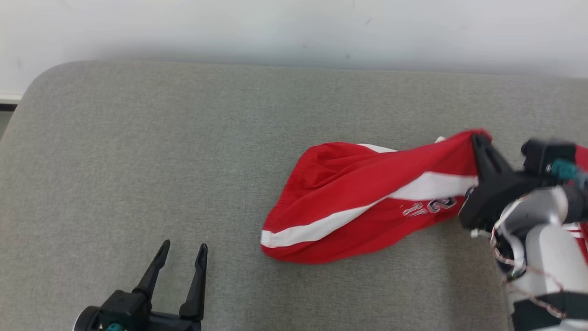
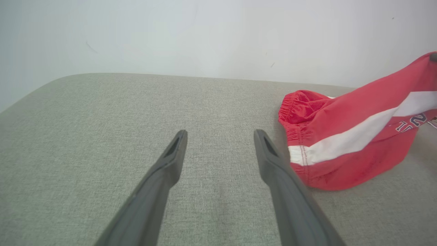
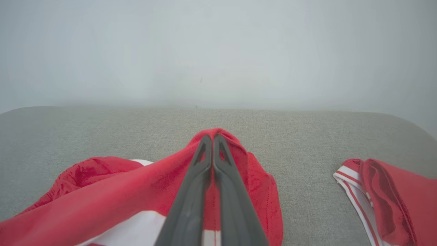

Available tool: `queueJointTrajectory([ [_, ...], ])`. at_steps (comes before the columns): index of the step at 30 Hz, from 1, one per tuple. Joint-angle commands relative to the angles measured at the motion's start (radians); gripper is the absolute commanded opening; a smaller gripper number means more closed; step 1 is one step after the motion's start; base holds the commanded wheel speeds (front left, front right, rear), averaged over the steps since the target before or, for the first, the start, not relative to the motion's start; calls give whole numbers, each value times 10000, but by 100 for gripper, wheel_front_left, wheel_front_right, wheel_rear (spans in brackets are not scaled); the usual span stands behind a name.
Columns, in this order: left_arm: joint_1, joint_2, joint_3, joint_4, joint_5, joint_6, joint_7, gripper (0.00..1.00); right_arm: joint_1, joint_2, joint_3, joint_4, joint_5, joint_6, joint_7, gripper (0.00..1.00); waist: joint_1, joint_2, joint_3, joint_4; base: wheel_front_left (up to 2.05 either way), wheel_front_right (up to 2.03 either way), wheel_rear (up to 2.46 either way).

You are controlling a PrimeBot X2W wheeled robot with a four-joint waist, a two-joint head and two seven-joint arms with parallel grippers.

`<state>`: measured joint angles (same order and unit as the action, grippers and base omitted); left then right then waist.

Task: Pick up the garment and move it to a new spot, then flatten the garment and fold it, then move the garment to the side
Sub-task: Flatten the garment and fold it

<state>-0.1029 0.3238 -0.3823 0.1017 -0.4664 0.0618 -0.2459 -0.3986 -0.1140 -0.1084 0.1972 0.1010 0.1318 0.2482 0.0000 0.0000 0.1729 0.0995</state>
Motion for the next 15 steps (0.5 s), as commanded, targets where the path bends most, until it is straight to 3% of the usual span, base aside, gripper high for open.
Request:
queueJointTrajectory([
  [1,23,7,-14,-22,6,-3,-23,100,-243,-54,8,-15,105,-24,73,0,0,0,110,122,0,0,0],
  [4,-129,-96,-136,25,-7,-91,-19,100,-977,-406,-121,482,59,-24,357,0,0,0,286,421,0,0,0],
  [5,-182,-144,-190,54,2,-128,-20,100,-1199,-474,-177,756,65,-24,381,35,0,0,337,534,0,0,0],
  [6,-291,-217,-298,140,7,-207,-14,100,-1538,-629,-311,1387,-77,-24,475,100,0,0,436,789,0,0,0],
  [10,-464,-354,-478,299,64,-310,-34,100,-1862,-719,-255,2243,-151,-24,389,100,0,0,533,1107,0,0,0],
  [15,-613,-446,-650,457,76,-400,20,100,-1927,-752,-61,2353,-40,-24,56,100,0,0,472,968,0,0,0],
])
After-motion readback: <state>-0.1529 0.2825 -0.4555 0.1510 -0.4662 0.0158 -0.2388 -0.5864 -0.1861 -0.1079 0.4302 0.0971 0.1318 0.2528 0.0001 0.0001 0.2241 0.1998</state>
